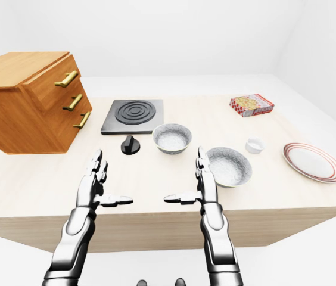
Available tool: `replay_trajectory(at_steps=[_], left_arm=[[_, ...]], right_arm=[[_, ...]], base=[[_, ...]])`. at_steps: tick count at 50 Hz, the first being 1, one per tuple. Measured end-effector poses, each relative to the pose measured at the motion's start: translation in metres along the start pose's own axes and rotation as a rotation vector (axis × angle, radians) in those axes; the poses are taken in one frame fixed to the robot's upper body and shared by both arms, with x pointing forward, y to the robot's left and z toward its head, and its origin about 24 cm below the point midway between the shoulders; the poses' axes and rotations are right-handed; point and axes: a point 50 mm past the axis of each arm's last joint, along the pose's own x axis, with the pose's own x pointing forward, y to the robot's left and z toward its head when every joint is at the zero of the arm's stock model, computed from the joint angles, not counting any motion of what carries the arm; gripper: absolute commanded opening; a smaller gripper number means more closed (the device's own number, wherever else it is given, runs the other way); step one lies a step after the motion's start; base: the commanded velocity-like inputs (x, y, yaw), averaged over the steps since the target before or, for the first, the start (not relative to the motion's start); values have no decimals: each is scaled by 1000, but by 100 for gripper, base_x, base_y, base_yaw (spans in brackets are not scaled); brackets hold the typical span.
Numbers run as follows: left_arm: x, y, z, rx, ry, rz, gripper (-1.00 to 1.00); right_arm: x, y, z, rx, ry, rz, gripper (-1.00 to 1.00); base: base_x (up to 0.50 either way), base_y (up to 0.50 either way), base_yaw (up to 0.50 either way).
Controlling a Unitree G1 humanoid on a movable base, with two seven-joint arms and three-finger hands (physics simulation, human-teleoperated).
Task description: Pick the akita bowl from table center and place it on the plate.
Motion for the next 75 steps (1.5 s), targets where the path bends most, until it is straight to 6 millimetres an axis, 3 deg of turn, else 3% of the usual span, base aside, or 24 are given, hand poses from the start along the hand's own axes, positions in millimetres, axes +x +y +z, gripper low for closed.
replay_trajectory(at_steps=[10, 21, 32, 67, 75], left_arm=[[9, 4, 4, 19, 19, -18, 100], [38, 8, 43, 35, -94, -11, 100], [46, 7, 64, 36, -172, -8, 100], [46, 6, 84, 20, -250, -10, 100], [46, 6, 85, 17, -255, -12, 100]], right_arm=[[9, -2, 12, -16, -6, 24, 100], [30, -3, 46, -26, -128, 40, 100], [38, 1, 61, -26, -178, 51, 100], [37, 0, 66, -52, -202, 50, 100], [37, 1, 64, -68, -194, 60, 100]], base=[[0, 0, 0], [0, 0, 0], [0, -49, 0], [3, -50, 0], [5, -3, 0]])
